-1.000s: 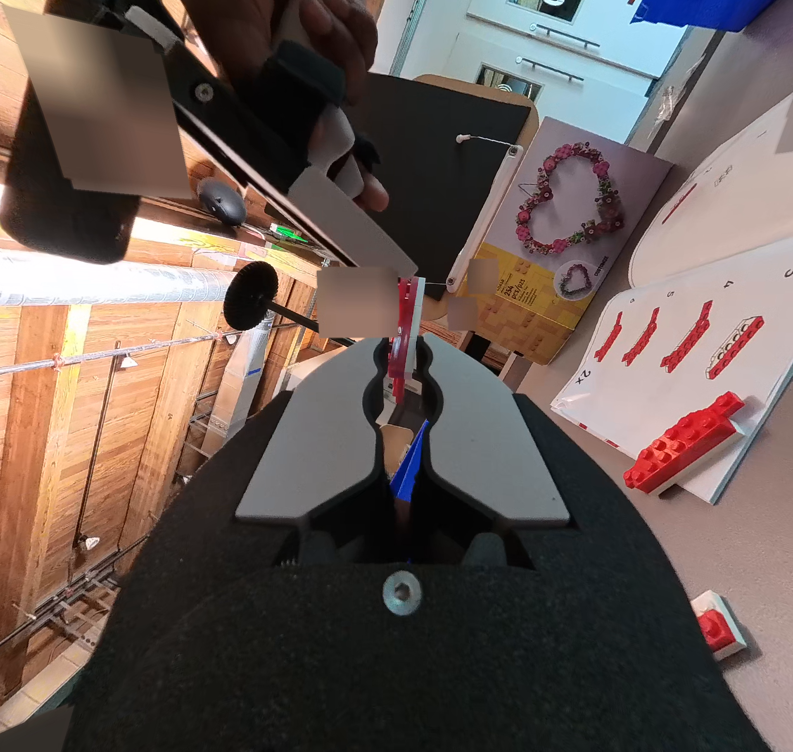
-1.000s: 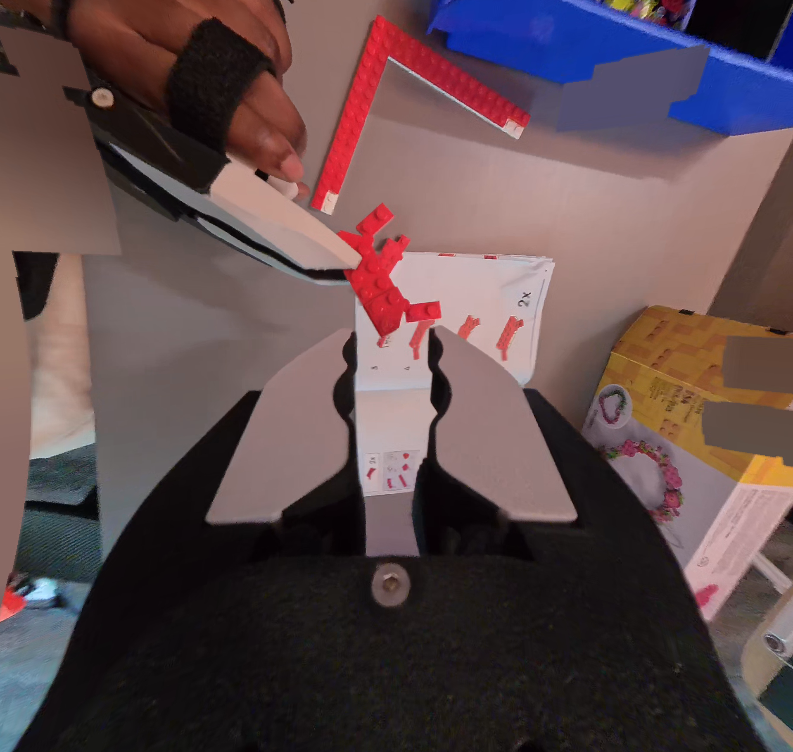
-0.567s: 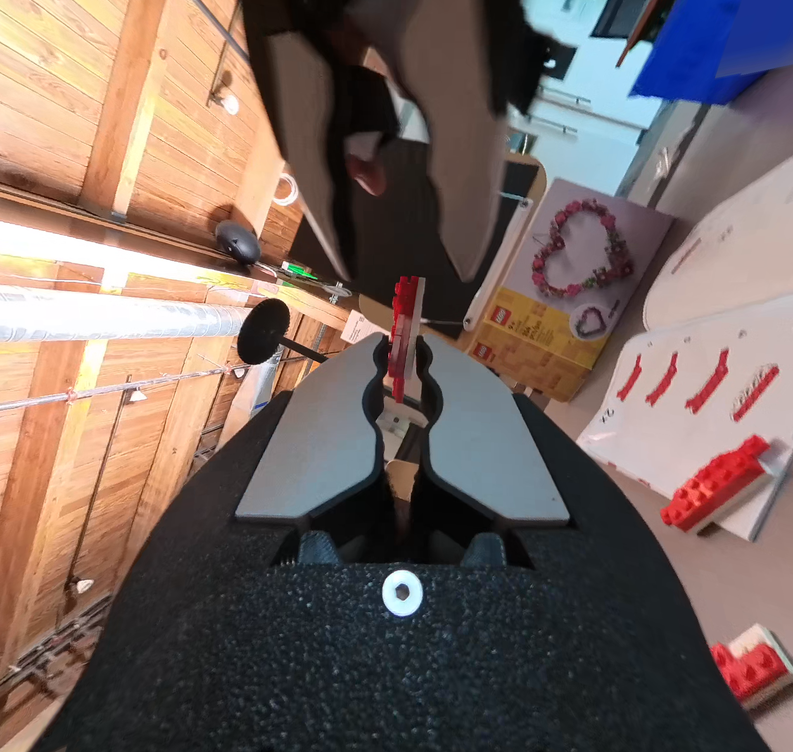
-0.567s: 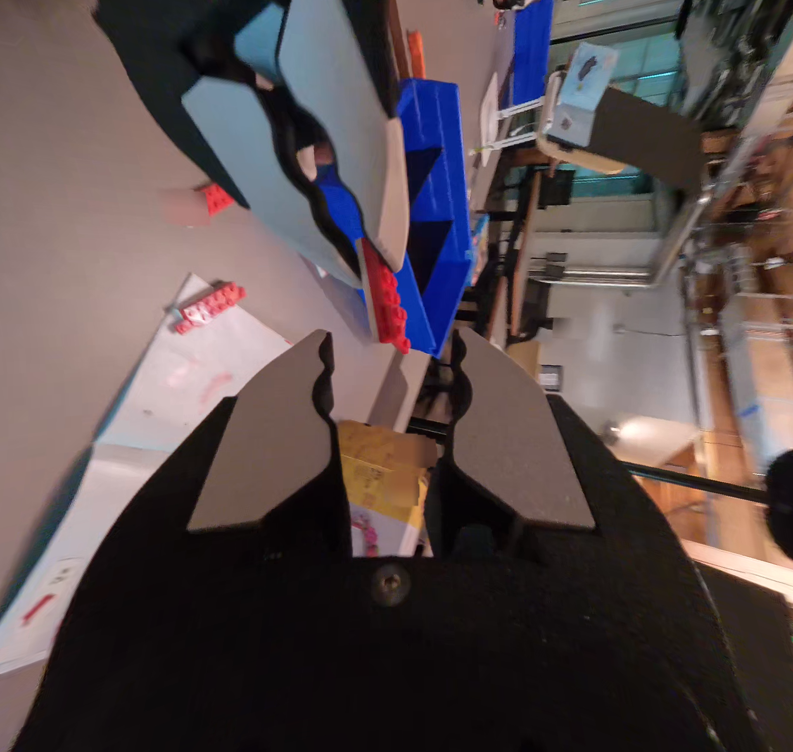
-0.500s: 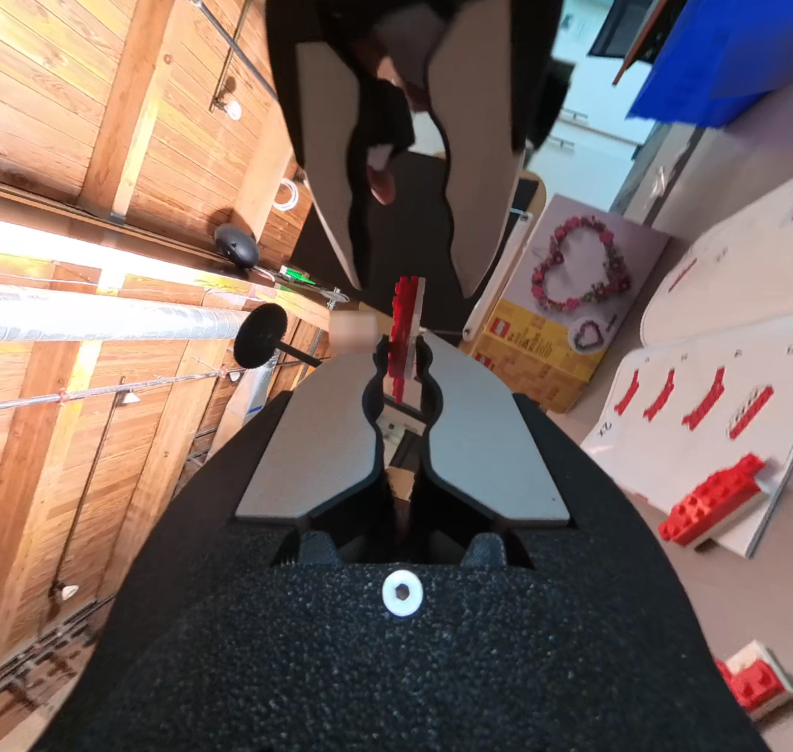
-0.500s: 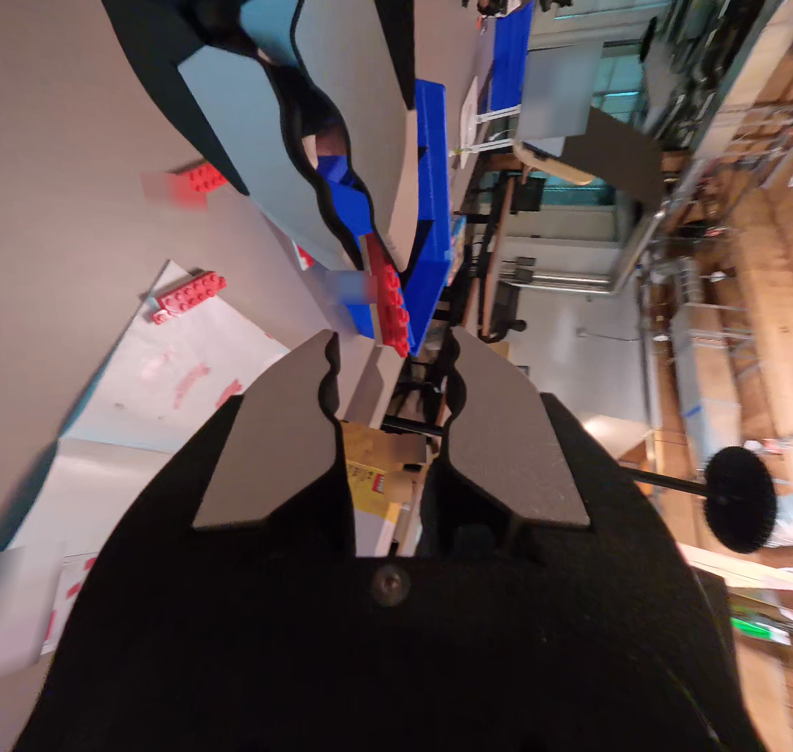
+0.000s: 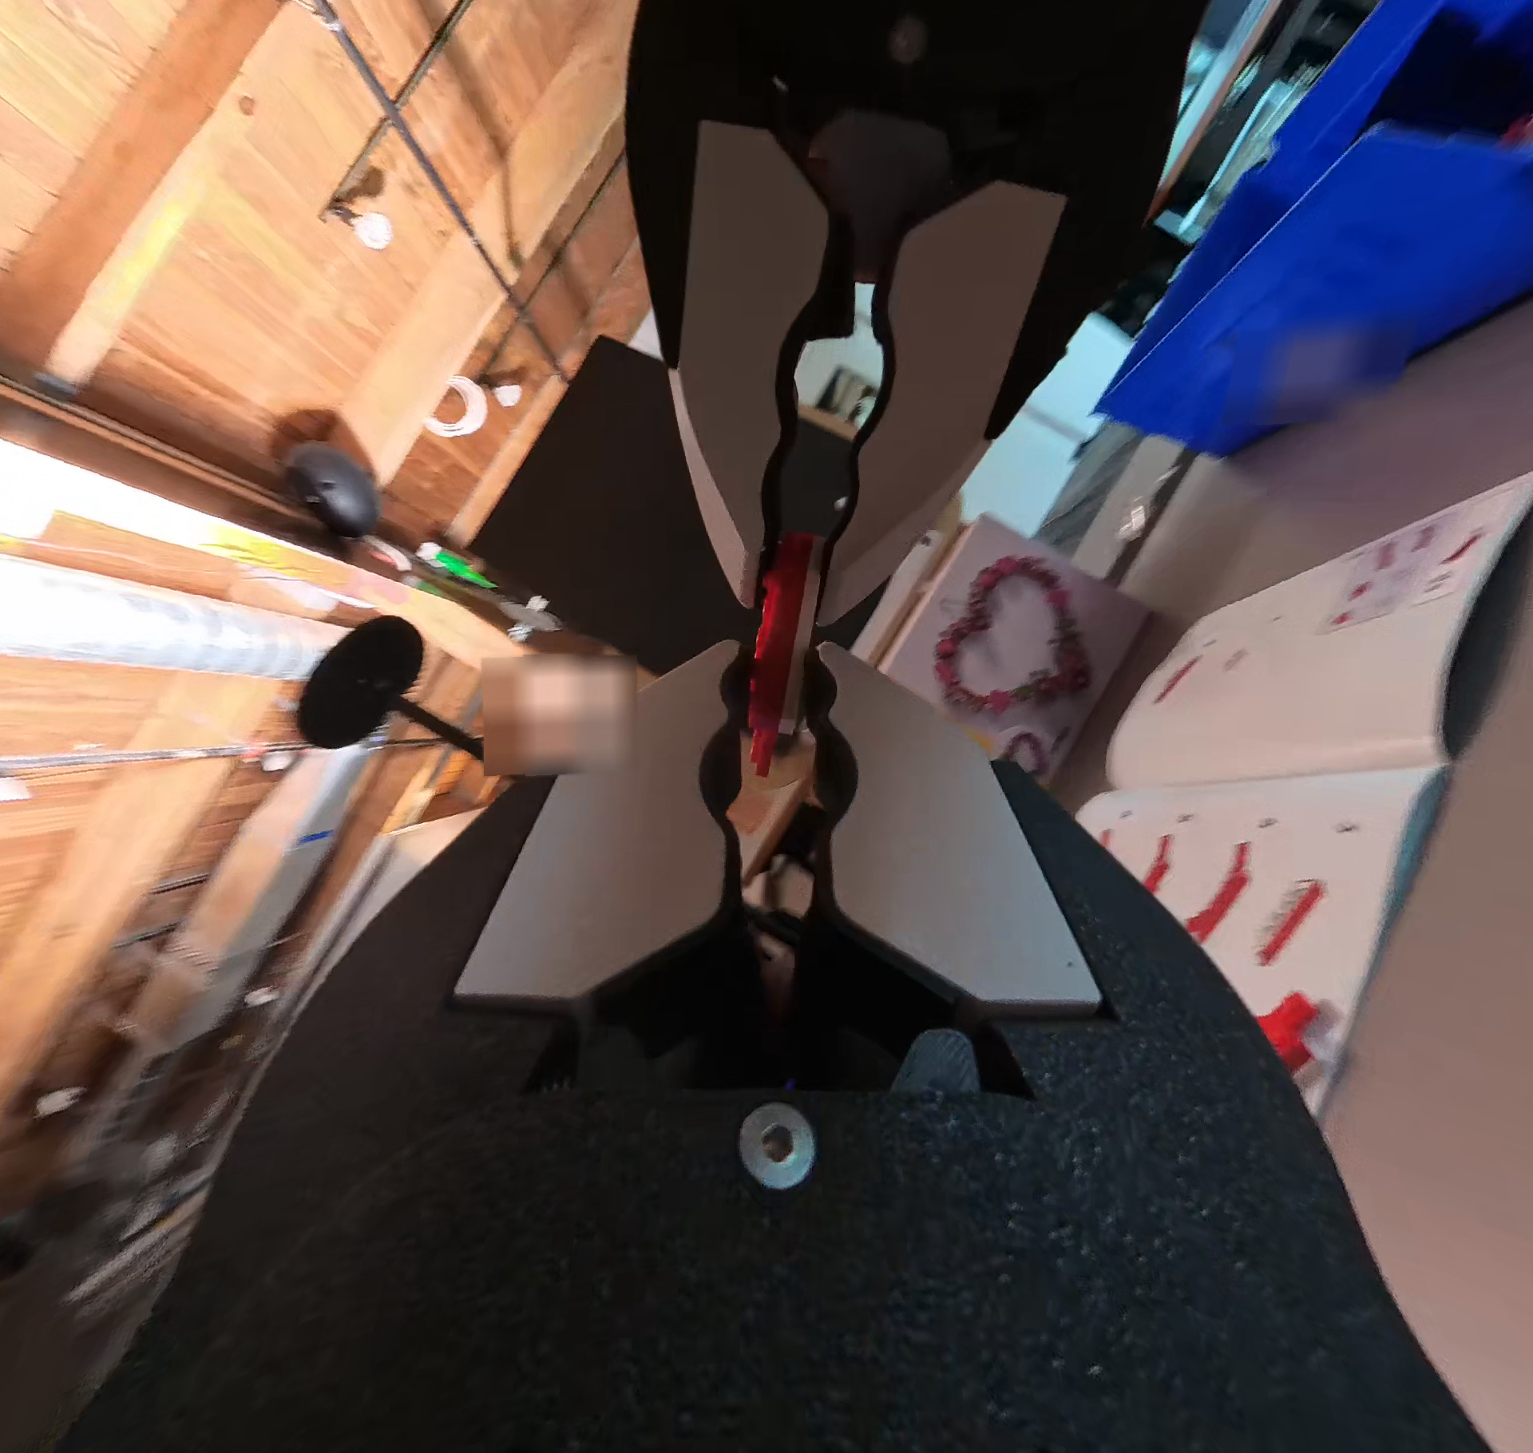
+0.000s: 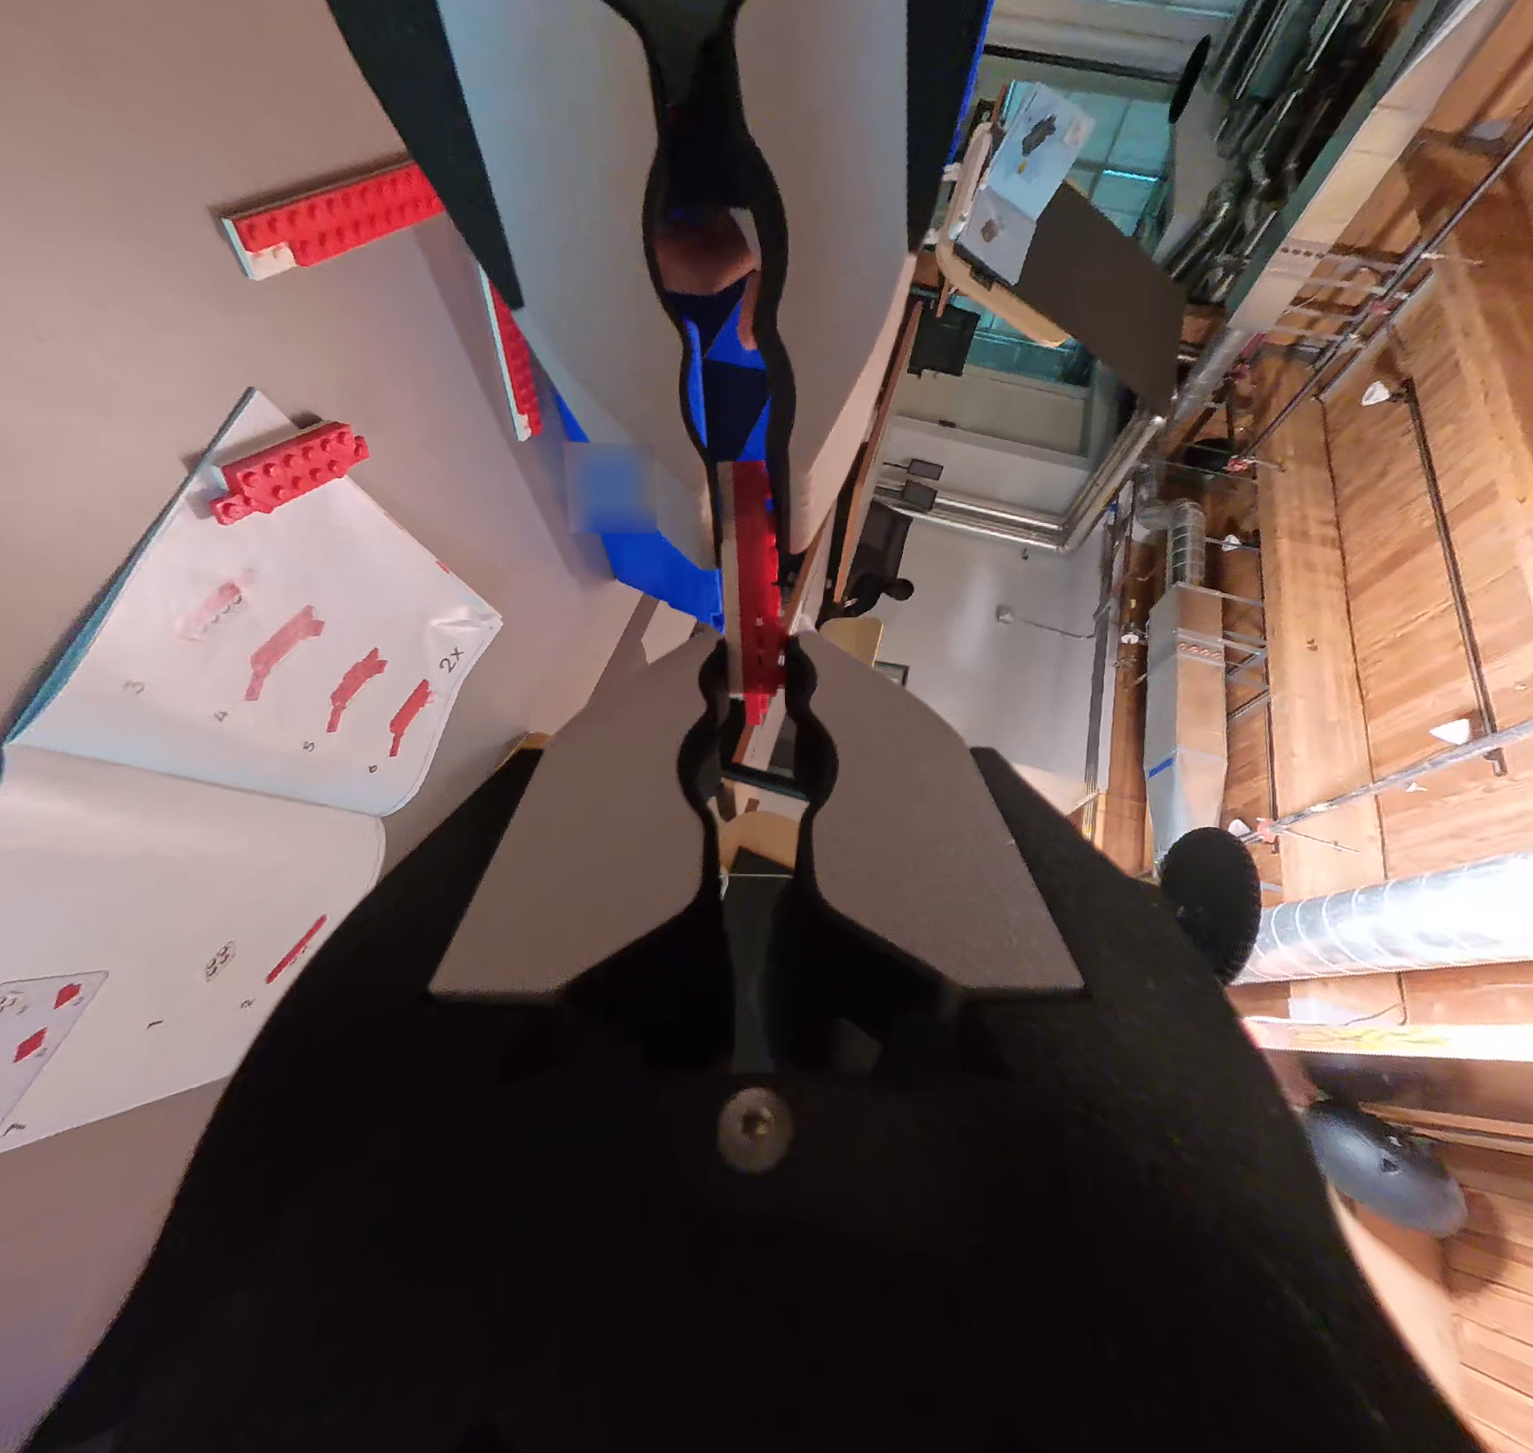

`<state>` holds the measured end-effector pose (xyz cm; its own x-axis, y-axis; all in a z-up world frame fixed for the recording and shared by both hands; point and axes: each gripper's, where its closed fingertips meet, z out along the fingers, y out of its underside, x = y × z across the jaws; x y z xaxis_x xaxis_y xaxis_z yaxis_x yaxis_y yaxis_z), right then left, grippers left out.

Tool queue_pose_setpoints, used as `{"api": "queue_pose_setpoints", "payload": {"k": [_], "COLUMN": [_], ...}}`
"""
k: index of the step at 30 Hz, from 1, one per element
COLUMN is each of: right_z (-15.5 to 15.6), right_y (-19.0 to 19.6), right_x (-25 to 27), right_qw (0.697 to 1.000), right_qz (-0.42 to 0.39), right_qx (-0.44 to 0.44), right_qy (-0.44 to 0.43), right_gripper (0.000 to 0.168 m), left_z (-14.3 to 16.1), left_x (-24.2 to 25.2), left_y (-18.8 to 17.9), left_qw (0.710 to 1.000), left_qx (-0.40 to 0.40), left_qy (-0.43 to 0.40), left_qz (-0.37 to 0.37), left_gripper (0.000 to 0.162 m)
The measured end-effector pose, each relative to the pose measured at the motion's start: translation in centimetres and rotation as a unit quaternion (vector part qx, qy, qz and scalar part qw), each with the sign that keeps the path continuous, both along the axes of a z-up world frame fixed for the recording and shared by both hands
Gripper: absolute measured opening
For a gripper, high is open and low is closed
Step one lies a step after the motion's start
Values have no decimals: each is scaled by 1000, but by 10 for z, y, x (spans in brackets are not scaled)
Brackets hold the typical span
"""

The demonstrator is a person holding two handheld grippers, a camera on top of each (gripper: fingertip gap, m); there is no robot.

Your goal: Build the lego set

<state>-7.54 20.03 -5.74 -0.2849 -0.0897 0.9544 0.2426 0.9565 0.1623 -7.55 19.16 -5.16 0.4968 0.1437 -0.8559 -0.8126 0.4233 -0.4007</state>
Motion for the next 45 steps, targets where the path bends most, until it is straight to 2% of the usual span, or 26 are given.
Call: {"api": "queue_pose_setpoints", "payload": {"k": [4,9,11,14,18,19,21,24,26,28,29,32,38,42,45], "right_z": [-6,-13,-15,-22,-39,-41,-44,-48,-52,-46,-42,-52,-60,-67,-71], "right_y": [0,0,2,7,7,6,0,0,1,1,1,-2,-5,-5,-4], "right_x": [5,12,14,18,20,20,19,21,21,19,18,21,26,29,31], "right_qw": [999,998,997,992,976,973,969,967,960,968,974,979,963,964,961], "right_qz": [-14,-29,-39,-62,-85,-85,-81,-91,-103,-89,-78,-68,-63,-66,-66], "right_qx": [28,0,-36,-108,-201,-214,-231,-235,-256,-234,-213,-192,-258,-251,-262], "right_qy": [-25,-50,-48,-32,-22,-21,-24,-39,-48,-20,-2,-23,-47,-59,-60], "right_gripper": [12,11,12,12,12,12,12,12,12,15,22,13,12,10,12], "left_z": [-6,-11,-12,-9,-25,-30,-37,-43,-47,-43,-44,-52,-61,-69,-74], "left_x": [5,11,14,13,17,18,22,23,23,21,22,24,30,33,36], "left_y": [1,0,1,4,15,16,18,19,20,20,19,18,16,18,19], "left_qw": [999,996,995,995,986,983,977,974,971,972,969,960,938,934,931], "left_qx": [-7,-56,-56,-45,-113,-133,-158,-174,-198,-203,-215,-246,-307,-313,-319], "left_qy": [52,51,69,81,109,116,128,130,106,80,75,80,82,105,91], "left_qz": [-4,-46,-49,-43,-54,-58,-68,-69,-79,-90,-97,-108,-141,-139,-150], "left_gripper": [11,11,12,25,33,32,19,14,13,12,12,12,12,12,12]}}
